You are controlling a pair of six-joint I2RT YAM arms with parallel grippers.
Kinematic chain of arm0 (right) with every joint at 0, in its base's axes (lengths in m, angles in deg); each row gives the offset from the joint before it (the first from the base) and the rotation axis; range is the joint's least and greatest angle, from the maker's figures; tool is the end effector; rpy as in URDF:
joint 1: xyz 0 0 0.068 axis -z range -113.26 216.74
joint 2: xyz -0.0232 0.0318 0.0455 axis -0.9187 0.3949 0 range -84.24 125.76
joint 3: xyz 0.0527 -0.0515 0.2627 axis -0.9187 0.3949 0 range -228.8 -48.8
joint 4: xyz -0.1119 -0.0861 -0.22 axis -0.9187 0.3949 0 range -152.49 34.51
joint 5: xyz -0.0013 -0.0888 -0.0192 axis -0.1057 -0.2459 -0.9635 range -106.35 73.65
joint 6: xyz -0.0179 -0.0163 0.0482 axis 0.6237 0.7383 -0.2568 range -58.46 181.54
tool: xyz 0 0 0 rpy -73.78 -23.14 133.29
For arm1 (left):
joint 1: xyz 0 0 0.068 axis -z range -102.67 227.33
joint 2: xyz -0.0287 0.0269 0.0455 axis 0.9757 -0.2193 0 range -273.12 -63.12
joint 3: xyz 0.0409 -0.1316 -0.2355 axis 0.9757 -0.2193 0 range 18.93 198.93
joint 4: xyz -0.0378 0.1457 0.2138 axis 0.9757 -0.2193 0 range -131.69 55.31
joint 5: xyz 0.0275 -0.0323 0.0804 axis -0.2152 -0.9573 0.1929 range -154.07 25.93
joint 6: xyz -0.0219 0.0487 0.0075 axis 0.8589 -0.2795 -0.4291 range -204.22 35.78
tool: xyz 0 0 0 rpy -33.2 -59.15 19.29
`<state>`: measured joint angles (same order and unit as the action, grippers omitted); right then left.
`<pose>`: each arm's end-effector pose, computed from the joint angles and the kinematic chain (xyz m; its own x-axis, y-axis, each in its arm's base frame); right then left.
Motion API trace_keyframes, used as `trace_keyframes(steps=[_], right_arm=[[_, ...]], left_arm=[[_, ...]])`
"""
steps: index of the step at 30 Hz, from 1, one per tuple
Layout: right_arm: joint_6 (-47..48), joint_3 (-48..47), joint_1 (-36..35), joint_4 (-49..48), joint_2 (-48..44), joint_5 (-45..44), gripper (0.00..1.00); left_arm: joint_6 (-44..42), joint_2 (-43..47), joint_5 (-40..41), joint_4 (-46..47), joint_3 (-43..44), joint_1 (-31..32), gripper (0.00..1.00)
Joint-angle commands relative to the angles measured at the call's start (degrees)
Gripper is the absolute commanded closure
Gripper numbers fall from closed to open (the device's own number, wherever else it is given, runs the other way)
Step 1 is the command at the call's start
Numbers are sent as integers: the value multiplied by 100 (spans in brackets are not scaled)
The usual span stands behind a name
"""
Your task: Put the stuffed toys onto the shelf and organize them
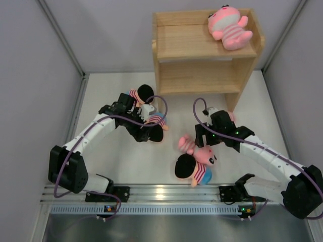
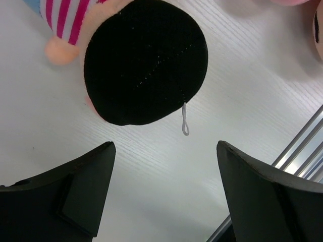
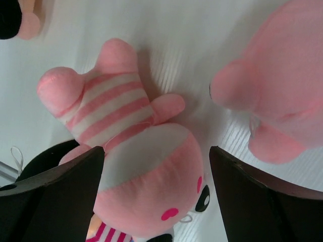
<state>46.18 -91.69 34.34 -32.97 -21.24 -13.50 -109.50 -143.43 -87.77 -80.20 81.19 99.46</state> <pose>0.1862 0.1203 0.2375 -0.7692 -0.1748 -0.6147 -0.3719 0.9047 0.2080 0.2490 -0.1167 0.2595 -0.5319 0.6384 -0.5564 0.8160 0.5620 -0.1353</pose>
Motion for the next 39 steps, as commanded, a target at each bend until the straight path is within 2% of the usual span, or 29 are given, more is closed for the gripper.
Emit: trace_keyframes(steps=[1,4,6,7,8,10,11,12,17,20,26,28,32,33,36,39], right_arm=[[-679,27,-73,387,-174,40,15],[-995,9,-82,669,-52,-30,15],[-1031,149,-108,626,19,57,19],[-979,202,-126,573,28,118,24],[-952,298,-126,520,45,284,43],[-804,291,-152,389,11,435,67],[-733,264,-161,362,-33,531,89],[-645,212,-170,362,-129,558,99],[338,-551,-188,660,-543,558,100],[1146,-1209,-188,626,-745,1039,100],[2712,-2555,-196,537,-650,1516,100],[3063,-3081,-196,573,-377,1586,100],[3293,-3515,-187,371,19,1543,100],[3311,-3507,-196,283,89,1569,100],[3214,-3454,-196,81,116,1561,100],[3161,-3410,-187,72,29,1455,100]], left_arm=[[-74,157,-29,-256,260,10,12],[-65,121,-38,-300,348,90,12],[-56,130,-64,-317,383,134,12],[-65,121,-82,-326,418,142,12],[-65,130,-108,-335,436,169,12],[-65,139,-169,-388,489,186,12],[-82,156,-196,-423,567,221,12],[-91,165,-248,-484,611,248,11],[-170,314,-520,-598,937,450,12],[-372,350,-994,-791,1349,538,12],[-680,376,-1830,-1029,2606,626,6],[-620,262,-1735,-1021,3122,626,3],[321,-449,-532,-1029,4547,617,1],[339,-563,-69,-1029,4706,617,1],[435,-933,374,-1038,4963,600,1],[541,-1153,130,-1029,4743,398,1]])
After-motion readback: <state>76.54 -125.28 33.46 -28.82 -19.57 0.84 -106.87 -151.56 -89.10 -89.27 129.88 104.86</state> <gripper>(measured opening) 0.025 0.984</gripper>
